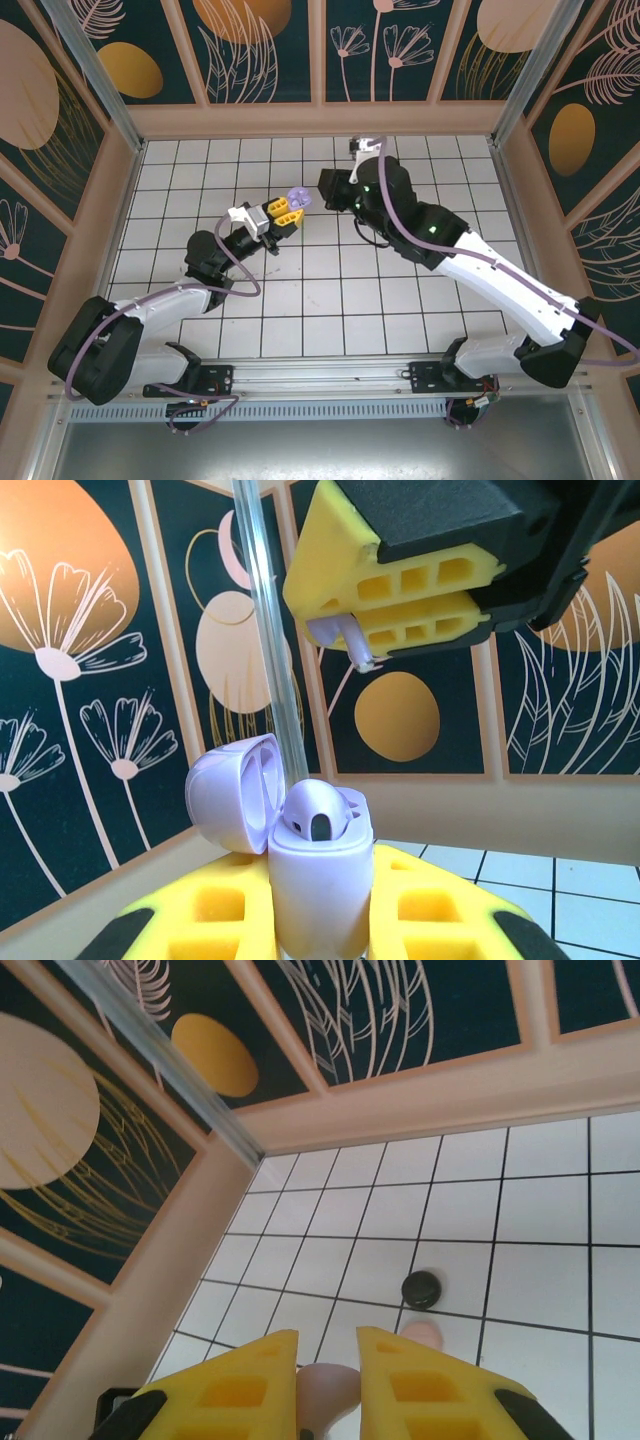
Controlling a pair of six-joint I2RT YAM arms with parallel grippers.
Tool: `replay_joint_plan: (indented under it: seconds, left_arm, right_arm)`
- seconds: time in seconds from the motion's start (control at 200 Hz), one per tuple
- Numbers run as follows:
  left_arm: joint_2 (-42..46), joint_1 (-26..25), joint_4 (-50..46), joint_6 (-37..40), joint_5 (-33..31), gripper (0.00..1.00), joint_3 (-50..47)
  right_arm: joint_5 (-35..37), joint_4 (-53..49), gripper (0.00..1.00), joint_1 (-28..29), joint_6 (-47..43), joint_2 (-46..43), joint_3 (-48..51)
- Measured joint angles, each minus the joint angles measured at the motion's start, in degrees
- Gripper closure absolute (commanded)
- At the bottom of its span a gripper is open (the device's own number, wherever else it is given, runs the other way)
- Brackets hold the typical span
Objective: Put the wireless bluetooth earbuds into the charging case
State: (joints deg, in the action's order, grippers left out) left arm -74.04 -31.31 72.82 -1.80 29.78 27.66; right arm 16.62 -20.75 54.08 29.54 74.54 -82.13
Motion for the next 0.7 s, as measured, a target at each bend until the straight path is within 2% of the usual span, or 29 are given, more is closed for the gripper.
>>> replay_joint_plan:
  seconds: [0.275,0.701]
  left_arm:
    - [-0.5,-0.2,0.1,-0.3,0.0,1.00,0.2]
    - [-0.5,-0.2,0.1,-0.4,0.0,1.00,0.2]
  right_arm:
    - [0.5,1.6,0.82,3.4,-1.2,1.9,0.0]
    - [1.6,2.7,0.82,3.8,-1.2,3.6,0.1]
